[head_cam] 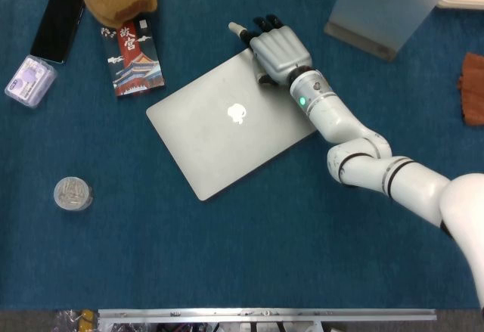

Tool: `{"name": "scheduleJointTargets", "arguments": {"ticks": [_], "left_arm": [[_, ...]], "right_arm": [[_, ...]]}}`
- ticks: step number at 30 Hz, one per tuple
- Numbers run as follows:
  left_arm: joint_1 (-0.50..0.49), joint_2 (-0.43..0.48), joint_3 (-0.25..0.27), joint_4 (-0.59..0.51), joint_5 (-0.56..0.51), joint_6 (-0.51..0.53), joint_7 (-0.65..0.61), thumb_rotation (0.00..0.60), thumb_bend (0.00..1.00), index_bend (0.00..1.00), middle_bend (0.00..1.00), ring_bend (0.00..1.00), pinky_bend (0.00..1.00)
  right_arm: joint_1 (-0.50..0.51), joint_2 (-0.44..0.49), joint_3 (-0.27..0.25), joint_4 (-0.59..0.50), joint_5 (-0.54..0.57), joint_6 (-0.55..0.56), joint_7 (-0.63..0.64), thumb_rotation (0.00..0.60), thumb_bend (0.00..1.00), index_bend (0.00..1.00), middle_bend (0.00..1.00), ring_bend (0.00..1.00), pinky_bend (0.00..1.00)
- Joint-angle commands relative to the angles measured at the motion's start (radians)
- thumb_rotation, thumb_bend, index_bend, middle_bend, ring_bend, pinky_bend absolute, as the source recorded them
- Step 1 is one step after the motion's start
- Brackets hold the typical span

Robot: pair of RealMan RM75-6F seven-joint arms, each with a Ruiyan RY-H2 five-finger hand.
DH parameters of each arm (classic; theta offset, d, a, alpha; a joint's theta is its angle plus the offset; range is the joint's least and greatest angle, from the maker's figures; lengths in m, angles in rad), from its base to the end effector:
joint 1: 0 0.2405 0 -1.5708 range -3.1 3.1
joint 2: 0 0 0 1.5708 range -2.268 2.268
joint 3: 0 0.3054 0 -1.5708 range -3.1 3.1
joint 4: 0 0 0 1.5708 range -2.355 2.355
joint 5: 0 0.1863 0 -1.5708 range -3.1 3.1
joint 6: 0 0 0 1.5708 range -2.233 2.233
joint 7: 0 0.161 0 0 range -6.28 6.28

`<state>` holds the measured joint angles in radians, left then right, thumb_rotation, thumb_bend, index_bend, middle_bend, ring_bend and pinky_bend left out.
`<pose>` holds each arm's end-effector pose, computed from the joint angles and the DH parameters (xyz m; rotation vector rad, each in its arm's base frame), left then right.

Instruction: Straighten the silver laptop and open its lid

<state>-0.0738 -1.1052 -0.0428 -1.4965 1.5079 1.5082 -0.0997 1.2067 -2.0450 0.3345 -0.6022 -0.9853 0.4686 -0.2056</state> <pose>-0.3659 0.1961 0.2207 -1.3739 -0.8687 -0.8930 -0.0691 -0.4837 -0.1450 2.0138 -0.9952 0.7558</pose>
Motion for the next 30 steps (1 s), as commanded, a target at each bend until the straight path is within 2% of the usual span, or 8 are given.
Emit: {"name": "scheduleJointTargets", "arguments": {"ticks": [1, 9, 25, 30], "left_arm": [[0.002, -0.002, 0.002, 0.003, 0.002, 0.003, -0.003, 0.600, 0.34, 0.13, 0.14, 0.10, 0.09], [0.008, -0.001, 0.006, 0.011, 0.013, 0.015, -0.013, 0.600, 0.34, 0.13, 0.14, 0.10, 0.09], [0.016, 0.004, 0.017, -0.008, 0.040, 0.037, 0.003, 0.600, 0.34, 0.13, 0.14, 0.10, 0.09], [0.013, 0.009, 0.015, -0.021, 0.046, 0.038, 0.012, 0.600, 0.34, 0.13, 0.14, 0.10, 0.09]], "right_arm": [[-0.021, 0.023, -0.009, -0.046, 0.007, 0.015, -0.019, 0.541, 0.73, 0.00, 0.40, 0.04, 0.04], [-0.089, 0.098, -0.052, -0.212, 0.044, 0.063, -0.092, 0.526, 0.73, 0.00, 0.44, 0.07, 0.04], [-0.215, 0.345, -0.163, -0.670, 0.133, 0.218, -0.228, 0.466, 0.73, 0.00, 0.45, 0.08, 0.04], [-0.241, 0.417, -0.168, -0.781, 0.126, 0.277, -0.230, 0.446, 0.73, 0.00, 0.45, 0.08, 0.04]]}}
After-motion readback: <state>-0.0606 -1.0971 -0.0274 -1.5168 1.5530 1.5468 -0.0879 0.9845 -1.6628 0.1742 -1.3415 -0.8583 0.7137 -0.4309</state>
